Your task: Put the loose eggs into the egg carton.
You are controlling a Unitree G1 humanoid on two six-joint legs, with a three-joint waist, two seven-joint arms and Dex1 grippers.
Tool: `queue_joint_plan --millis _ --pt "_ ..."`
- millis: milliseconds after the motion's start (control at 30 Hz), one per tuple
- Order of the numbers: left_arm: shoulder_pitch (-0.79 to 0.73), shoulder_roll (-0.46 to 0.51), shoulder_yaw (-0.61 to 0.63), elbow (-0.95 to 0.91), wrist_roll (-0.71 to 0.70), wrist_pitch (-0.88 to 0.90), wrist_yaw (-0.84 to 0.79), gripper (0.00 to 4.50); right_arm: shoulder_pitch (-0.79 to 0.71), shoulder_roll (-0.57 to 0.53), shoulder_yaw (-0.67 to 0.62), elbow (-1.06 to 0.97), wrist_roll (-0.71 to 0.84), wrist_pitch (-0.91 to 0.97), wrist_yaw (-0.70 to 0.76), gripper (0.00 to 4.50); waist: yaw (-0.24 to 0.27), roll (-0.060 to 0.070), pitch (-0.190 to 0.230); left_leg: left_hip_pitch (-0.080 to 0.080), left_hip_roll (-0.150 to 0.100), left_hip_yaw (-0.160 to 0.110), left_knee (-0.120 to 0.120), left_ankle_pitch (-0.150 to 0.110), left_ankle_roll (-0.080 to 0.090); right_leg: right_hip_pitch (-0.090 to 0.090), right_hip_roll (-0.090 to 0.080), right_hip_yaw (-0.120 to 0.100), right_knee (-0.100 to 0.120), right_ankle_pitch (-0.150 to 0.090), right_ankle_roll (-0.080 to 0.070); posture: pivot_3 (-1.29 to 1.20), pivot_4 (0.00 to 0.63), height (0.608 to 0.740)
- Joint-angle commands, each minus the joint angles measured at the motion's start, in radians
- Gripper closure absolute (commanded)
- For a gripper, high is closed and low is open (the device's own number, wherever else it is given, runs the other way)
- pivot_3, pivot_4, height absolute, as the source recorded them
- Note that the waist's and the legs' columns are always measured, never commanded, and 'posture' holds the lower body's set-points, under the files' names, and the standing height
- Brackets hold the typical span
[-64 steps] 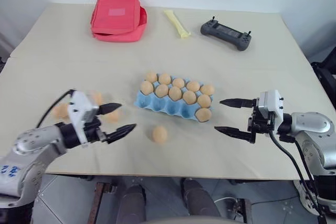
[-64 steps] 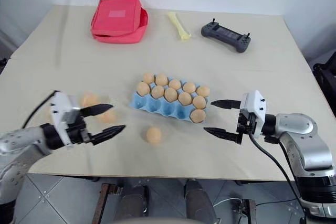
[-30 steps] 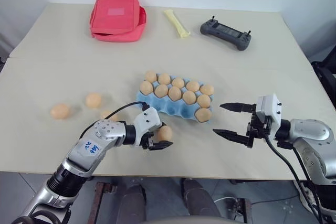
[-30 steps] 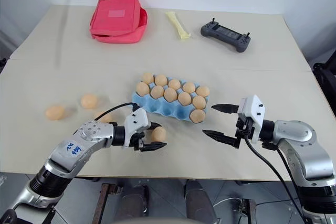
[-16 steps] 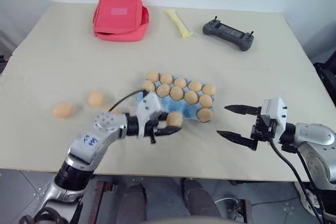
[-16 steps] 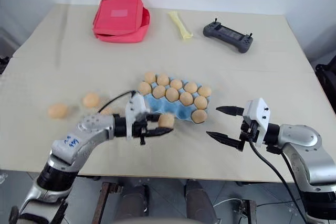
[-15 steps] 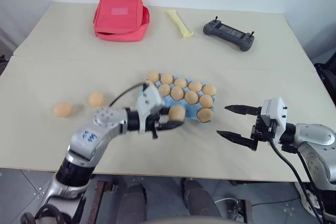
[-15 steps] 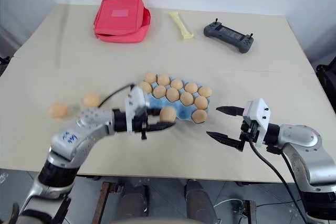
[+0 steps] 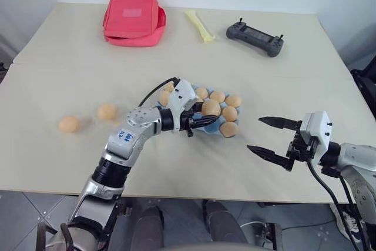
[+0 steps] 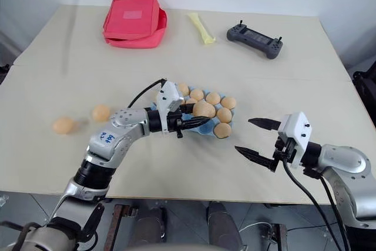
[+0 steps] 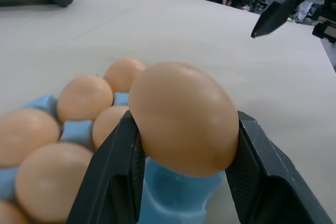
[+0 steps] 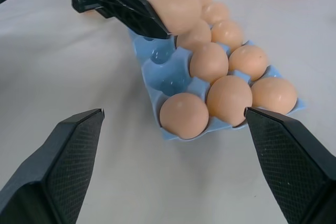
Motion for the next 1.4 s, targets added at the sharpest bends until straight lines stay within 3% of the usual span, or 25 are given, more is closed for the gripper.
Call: queue_joint_plan --millis 33,233,300,600,767,900,1067,1233,1400 --pt "-0.027 -0.019 -0.012 0.019 0.017 -0.041 -0.021 2.39 0.018 0.0 -0.048 -0.05 0.019 0.002 -0.024 0.0 -0.002 0.0 0.0 0.0 0.0 0.0 0.0 0.0 0.0 0.0 0.0 0.0 0.0 0.0 0.0 0.0 0.15 0.74" --pt "-0.034 -0.021 -0.025 0.055 0.051 -0.057 -0.039 0.48 0.037 0.001 -0.055 -0.063 0.021 -0.001 -0.043 0.0 -0.001 0.0 0.0 0.0 0.0 0.0 0.0 0.0 0.0 0.0 0.0 0.0 0.0 0.0 0.0 0.0 0.15 0.74" --pt "-0.034 -0.022 -0.022 0.049 0.052 -0.05 -0.04 0.05 0.038 0.001 -0.055 -0.061 0.019 -0.003 -0.044 0.0 -0.001 0.0 0.0 0.0 0.0 0.0 0.0 0.0 0.0 0.0 0.0 0.0 0.0 0.0 0.0 0.0 0.15 0.74" --pt "-0.004 -0.005 0.04 -0.054 0.003 -0.017 -0.031 0.05 0.006 -0.004 -0.042 -0.035 0.016 -0.007 -0.034 0.0 -0.002 0.0 0.0 0.0 0.0 0.0 0.0 0.0 0.0 0.0 0.0 0.0 0.0 0.0 0.0 0.0 0.15 0.74" --pt "0.113 0.116 0.131 -0.235 -0.095 0.101 -0.079 0.05 -0.016 -0.012 -0.031 -0.017 0.015 -0.005 -0.01 0.0 -0.008 0.0 0.0 0.0 0.0 0.0 -0.002 0.0 0.0 -0.001 0.0 0.0 0.001 0.0 0.0 0.0 0.15 0.74" --pt "0.236 0.217 0.242 -0.347 -0.156 0.141 -0.076 0.05 -0.047 -0.017 -0.014 0.009 0.012 -0.004 0.014 0.0 -0.005 0.0 0.0 0.0 0.001 0.0 -0.001 0.0 0.0 -0.001 0.0 0.0 0.001 0.0 -0.001 0.0 0.15 0.74" --pt "0.424 0.305 0.481 -0.437 -0.227 0.144 -0.056 0.05 -0.103 -0.021 0.02 0.057 0.003 -0.005 0.051 0.0 -0.006 0.0 0.0 0.0 0.0 0.0 0.0 0.0 0.0 0.0 -0.001 0.0 0.0 -0.005 -0.009 0.0 0.15 0.74" --pt "0.647 0.33 0.684 -0.487 -0.285 0.146 -0.053 0.05 -0.157 -0.022 0.051 0.101 -0.004 -0.009 0.082 0.0 -0.009 0.0 0.0 0.0 0.001 0.001 -0.001 0.0 0.0 0.0 -0.001 0.0 0.0 -0.007 -0.012 0.0 0.15 0.74" --pt "0.827 0.336 0.806 -0.501 -0.302 0.109 -0.061 0.05 -0.194 -0.026 0.076 0.135 -0.009 -0.011 0.113 0.0 -0.014 -0.001 0.001 0.001 0.001 0.002 -0.002 -0.001 0.0 -0.001 -0.002 0.0 0.0 -0.007 -0.014 0.0 0.15 0.74"
